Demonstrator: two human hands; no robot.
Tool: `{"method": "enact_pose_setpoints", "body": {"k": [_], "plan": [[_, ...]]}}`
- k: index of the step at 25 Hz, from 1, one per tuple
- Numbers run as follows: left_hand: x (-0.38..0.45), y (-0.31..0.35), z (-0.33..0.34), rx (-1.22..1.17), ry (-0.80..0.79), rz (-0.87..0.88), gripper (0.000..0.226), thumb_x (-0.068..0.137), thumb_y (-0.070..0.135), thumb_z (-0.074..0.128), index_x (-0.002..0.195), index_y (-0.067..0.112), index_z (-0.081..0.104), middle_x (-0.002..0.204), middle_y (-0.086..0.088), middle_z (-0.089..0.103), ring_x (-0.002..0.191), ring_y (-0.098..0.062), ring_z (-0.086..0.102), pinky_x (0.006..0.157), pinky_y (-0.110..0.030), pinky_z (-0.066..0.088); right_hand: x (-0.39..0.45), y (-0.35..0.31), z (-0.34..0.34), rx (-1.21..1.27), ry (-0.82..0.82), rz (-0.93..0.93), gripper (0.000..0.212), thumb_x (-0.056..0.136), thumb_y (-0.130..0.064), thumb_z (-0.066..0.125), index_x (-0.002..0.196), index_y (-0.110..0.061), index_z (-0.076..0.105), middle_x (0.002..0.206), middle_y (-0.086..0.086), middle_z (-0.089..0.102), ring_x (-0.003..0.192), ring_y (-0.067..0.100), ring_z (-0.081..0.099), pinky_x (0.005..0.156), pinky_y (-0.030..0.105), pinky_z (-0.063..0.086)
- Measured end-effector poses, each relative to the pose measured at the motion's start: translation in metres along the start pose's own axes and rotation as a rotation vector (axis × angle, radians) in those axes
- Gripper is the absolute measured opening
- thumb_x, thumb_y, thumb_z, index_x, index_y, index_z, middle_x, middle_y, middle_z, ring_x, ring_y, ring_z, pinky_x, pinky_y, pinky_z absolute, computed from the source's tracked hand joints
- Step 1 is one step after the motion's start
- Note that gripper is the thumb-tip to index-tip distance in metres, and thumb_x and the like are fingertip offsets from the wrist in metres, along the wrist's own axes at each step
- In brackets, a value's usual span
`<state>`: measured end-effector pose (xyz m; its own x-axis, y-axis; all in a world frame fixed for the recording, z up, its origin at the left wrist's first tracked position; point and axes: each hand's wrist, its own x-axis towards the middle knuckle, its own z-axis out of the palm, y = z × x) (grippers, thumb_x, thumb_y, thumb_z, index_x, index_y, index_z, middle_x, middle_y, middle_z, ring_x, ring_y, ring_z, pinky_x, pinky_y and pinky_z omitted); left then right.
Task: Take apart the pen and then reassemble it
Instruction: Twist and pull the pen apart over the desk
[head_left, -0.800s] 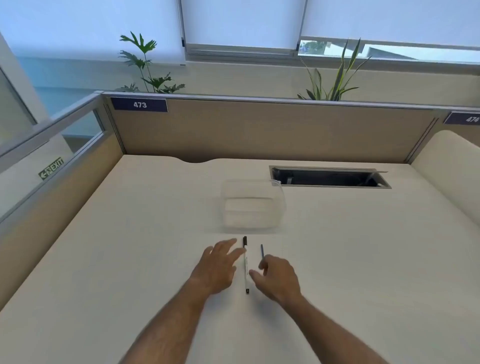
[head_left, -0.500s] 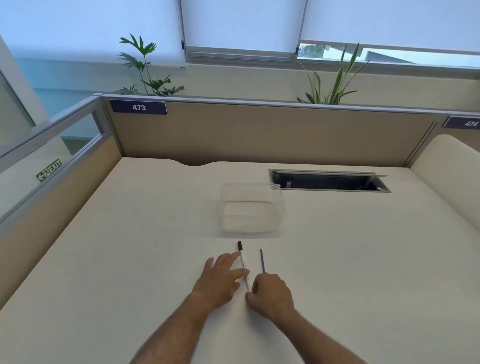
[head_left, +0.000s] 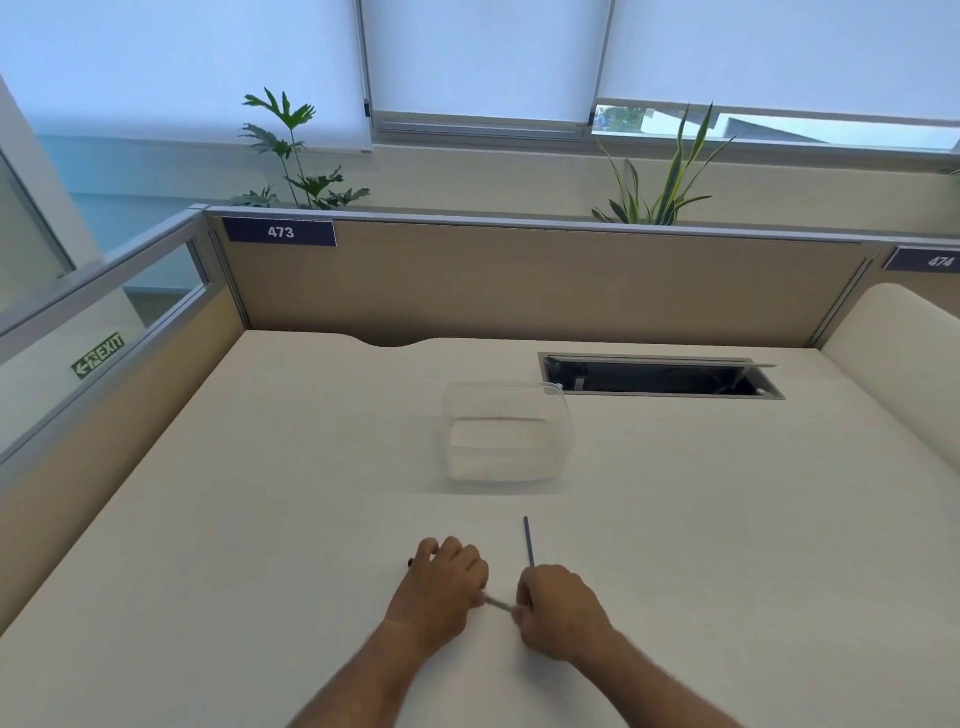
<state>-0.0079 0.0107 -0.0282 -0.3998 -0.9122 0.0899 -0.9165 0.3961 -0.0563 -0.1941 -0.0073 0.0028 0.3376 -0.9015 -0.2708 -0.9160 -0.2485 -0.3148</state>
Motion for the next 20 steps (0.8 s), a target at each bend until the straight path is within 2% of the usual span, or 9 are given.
{"method": "enact_pose_setpoints", "body": {"k": [4,8,10,12,15,20], "plan": [[0.002,-0.006,-0.004,-0.020,0.065,0.032,0.029,0.065,0.027,0.078,0.073,0.030,0.050,0.068,0.012,0.056,0.059,-0.010,0.054,0.053,-0.025,0.045,0.009,0.008,-0.014,0.012,-0.047,-0.025,0.018,0.081,-0.031,0.061,0.089,-0.019,0.072,0.096,0.003,0.073,0.083,0.022,0.065,0.067,0.029,0.048],[0.010,-0.011,-0.018,-0.080,0.144,-0.006,0.029,0.072,0.027,0.077,0.075,0.029,0.048,0.066,0.011,0.055,0.051,-0.009,0.051,0.042,-0.023,0.035,0.020,0.019,-0.041,0.000,-0.061,-0.124,0.019,0.088,-0.029,0.062,0.099,-0.021,0.074,0.102,0.003,0.074,0.095,0.024,0.065,0.077,0.032,0.049],[0.015,-0.012,-0.025,-0.109,0.204,-0.010,0.023,0.078,0.026,0.071,0.076,0.027,0.048,0.068,0.010,0.055,0.052,-0.012,0.052,0.041,-0.024,0.036,0.025,0.023,-0.054,-0.008,-0.064,-0.159,0.019,0.090,-0.029,0.059,0.100,-0.021,0.074,0.103,0.002,0.074,0.096,0.023,0.064,0.077,0.032,0.048],[0.019,-0.014,-0.029,-0.152,0.262,-0.005,0.013,0.085,0.033,0.059,0.078,0.027,0.050,0.070,0.009,0.057,0.055,-0.013,0.054,0.042,-0.025,0.038,0.029,0.026,-0.062,-0.021,-0.087,-0.191,0.019,0.091,-0.030,0.058,0.099,-0.023,0.074,0.102,0.001,0.074,0.094,0.022,0.064,0.079,0.035,0.050],[0.024,-0.016,-0.033,-0.187,0.311,-0.008,0.023,0.085,0.050,0.053,0.079,0.029,0.055,0.071,0.009,0.060,0.058,-0.011,0.055,0.041,-0.025,0.044,0.033,0.028,-0.070,-0.053,-0.082,-0.225,0.020,0.092,-0.031,0.058,0.099,-0.023,0.074,0.100,0.000,0.074,0.091,0.022,0.064,0.080,0.039,0.053],[0.033,-0.018,-0.037,-0.078,0.342,0.020,0.024,0.086,0.047,0.051,0.074,0.027,0.055,0.066,0.007,0.059,0.052,-0.014,0.055,0.038,-0.024,0.040,0.041,0.028,-0.079,-0.049,-0.012,-0.246,0.014,0.088,-0.030,0.066,0.096,-0.023,0.075,0.097,-0.002,0.074,0.087,0.018,0.065,0.079,0.035,0.054]]}}
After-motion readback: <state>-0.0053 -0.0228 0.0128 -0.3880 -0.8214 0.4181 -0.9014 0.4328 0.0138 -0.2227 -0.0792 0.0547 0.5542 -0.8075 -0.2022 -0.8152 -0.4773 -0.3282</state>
